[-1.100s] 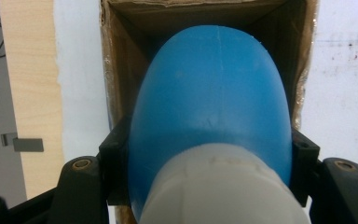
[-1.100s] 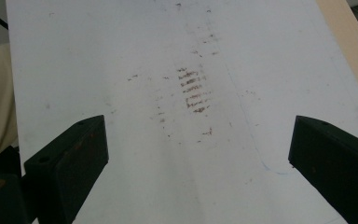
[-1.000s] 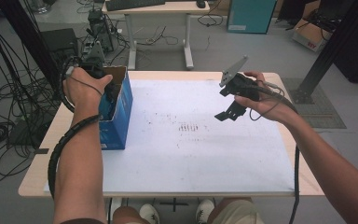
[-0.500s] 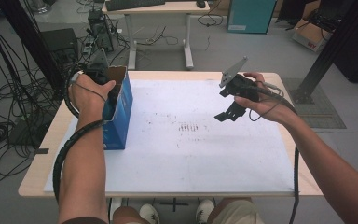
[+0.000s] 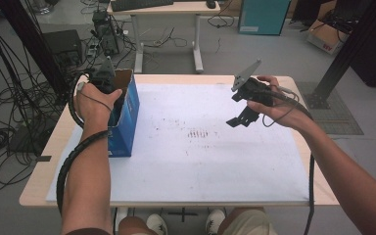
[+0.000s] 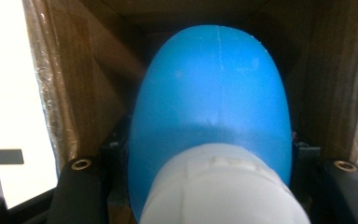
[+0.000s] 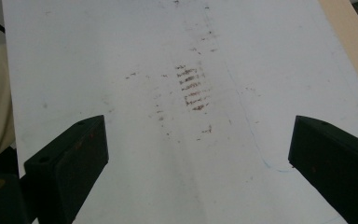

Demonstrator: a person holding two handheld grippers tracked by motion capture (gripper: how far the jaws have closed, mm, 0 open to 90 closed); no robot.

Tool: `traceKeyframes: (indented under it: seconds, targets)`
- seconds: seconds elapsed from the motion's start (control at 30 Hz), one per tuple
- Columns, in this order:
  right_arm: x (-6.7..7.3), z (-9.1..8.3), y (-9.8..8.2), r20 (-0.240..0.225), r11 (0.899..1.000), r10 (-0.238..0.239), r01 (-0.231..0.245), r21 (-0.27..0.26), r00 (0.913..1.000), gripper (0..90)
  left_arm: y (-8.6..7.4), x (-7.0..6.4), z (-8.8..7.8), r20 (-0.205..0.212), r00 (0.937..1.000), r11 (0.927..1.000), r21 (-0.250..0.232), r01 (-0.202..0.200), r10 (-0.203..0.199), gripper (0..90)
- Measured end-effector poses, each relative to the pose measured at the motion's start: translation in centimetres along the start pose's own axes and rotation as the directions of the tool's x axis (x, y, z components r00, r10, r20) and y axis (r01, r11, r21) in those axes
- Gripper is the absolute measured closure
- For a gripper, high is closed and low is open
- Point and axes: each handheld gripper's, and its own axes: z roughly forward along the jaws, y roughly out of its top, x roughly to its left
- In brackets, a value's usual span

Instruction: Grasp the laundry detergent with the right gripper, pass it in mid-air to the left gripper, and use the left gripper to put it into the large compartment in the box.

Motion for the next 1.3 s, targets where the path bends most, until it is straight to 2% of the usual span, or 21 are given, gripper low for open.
traceKeyframes:
  seconds: [0.3, 0.53, 0.67, 1.3]
  targets:
    - [0.02, -0.02, -0.08, 0.007, 1.000, 0.013, -0.013, 0.002, 0.9999, 4.7, -0.07, 0.03, 0.05, 0.002, 1.0000, 1.0000, -0.004, 0.000, 0.000, 36.9]
    - [-0.04, -0.23, -0.12, 0.009, 1.000, 0.002, -0.002, 0.004, 1.0000, 4.8, 0.01, -0.05, 0.08, 0.000, 1.0000, 1.0000, -0.002, -0.002, 0.002, 36.9]
    - [0.02, -0.38, -0.11, 0.016, 1.000, 0.014, -0.014, 0.002, 0.9998, 4.8, -0.03, 0.04, 0.09, 0.003, 1.0000, 1.0000, -0.005, 0.000, 0.000, 36.9]
    - [0.07, -0.91, 0.00, 0.023, 1.000, 0.007, -0.007, 0.014, 0.9997, 4.8, -0.03, 0.00, 0.08, 0.002, 1.0000, 1.0000, -0.006, -0.003, 0.003, 36.8]
